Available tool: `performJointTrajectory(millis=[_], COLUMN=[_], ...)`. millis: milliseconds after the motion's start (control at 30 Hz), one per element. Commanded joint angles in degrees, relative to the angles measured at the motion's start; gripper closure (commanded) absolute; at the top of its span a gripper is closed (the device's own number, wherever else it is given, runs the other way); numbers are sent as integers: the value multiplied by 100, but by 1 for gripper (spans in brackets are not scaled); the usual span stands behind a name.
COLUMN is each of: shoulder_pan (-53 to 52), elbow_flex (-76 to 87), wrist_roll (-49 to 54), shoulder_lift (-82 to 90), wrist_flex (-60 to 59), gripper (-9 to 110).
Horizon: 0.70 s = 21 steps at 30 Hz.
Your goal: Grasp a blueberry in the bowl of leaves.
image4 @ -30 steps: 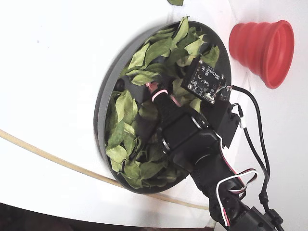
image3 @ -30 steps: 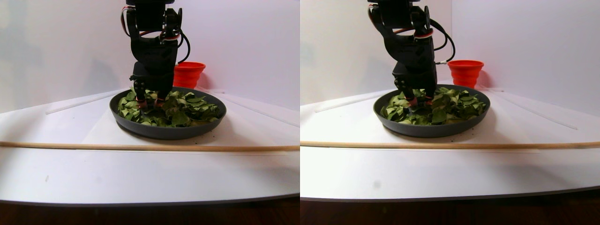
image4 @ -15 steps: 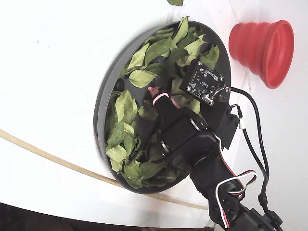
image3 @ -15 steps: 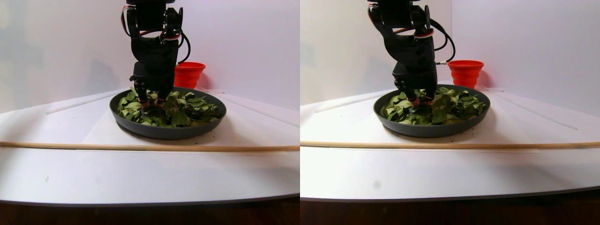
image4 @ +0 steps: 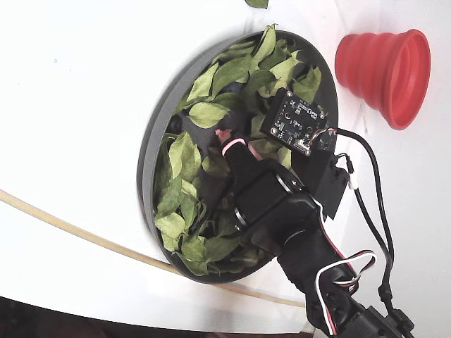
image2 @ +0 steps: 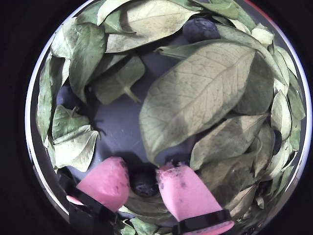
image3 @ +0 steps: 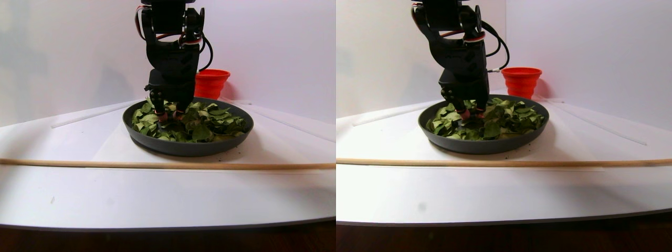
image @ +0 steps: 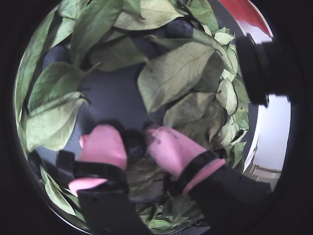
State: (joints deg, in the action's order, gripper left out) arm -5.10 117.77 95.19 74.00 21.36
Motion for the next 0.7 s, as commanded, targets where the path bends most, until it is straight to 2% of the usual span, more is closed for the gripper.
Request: performJointTrajectory(millis=[0,667], shoulder_pan=[-53,-114], elbow_flex=[79,0], wrist_roll=[53,62], shoulder_lift=[448,1187], wrist_flex=[-79,-439], gripper=[92,92])
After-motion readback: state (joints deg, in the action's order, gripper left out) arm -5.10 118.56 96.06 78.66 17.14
